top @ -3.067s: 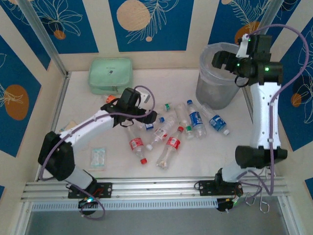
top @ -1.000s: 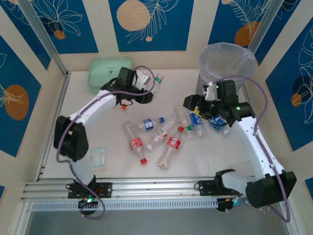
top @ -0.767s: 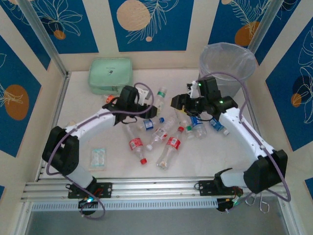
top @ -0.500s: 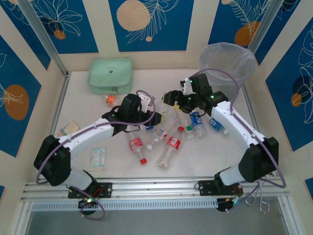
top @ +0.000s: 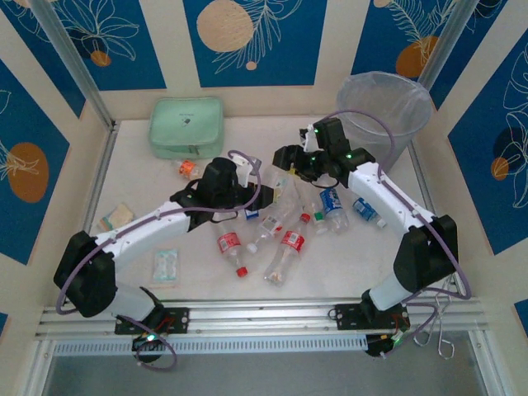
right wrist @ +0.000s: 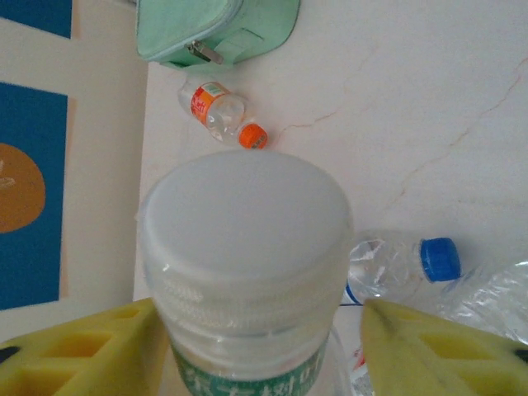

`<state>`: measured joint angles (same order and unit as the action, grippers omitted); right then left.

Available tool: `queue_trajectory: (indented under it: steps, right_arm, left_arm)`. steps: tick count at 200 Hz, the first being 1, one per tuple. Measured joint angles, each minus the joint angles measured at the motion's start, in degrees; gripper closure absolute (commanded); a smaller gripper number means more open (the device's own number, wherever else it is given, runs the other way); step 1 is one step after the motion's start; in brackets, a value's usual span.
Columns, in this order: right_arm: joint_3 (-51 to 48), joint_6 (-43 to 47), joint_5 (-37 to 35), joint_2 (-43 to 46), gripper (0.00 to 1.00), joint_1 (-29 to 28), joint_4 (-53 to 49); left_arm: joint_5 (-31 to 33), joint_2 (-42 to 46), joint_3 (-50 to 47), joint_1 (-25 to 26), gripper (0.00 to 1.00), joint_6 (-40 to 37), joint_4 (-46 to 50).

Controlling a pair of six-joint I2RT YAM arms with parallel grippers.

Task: Put the plastic bottles in the bin

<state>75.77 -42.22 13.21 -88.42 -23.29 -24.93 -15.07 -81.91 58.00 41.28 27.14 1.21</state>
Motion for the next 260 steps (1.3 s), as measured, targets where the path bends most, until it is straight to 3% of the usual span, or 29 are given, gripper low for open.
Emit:
queue_trajectory:
  steps: [31,54,131,164,204,260]
  right_arm:
    - [0.0,0.0,-0.8,0.0,0.64,0.0,0.5]
    - [0.0,-0.2,-1.2,0.0,0.67,0.3,0.5]
    - [3.1,2.8,-3.7,0.0,0.78,2.3,-1.9]
    - [13.0,11.0,-11.3,1.0,0.84,5.1,-7.7]
    - [24.4,25.9,-27.5,5.0,1.00,11.3,-9.6]
    - [33.4,42.3,-39.5,0.3,1.00,22.8,-2.1]
  left_arm:
    - [-0.3,-0.9,0.0,0.1,0.50,0.5,-1.2]
    - [-0.3,-1.2,-0.3,0.1,0.48,1.1,-2.3]
    - [-0.3,-0.8,-1.5,0.1,0.14,2.1,-4.9]
    - [0.2,1.5,-2.7,0.1,0.13,2.2,-4.6]
    - [0.7,2.5,-3.8,0.1,0.13,2.4,-4.2]
    - [1.3,2.6,-5.2,0.1,0.13,3.1,-3.2]
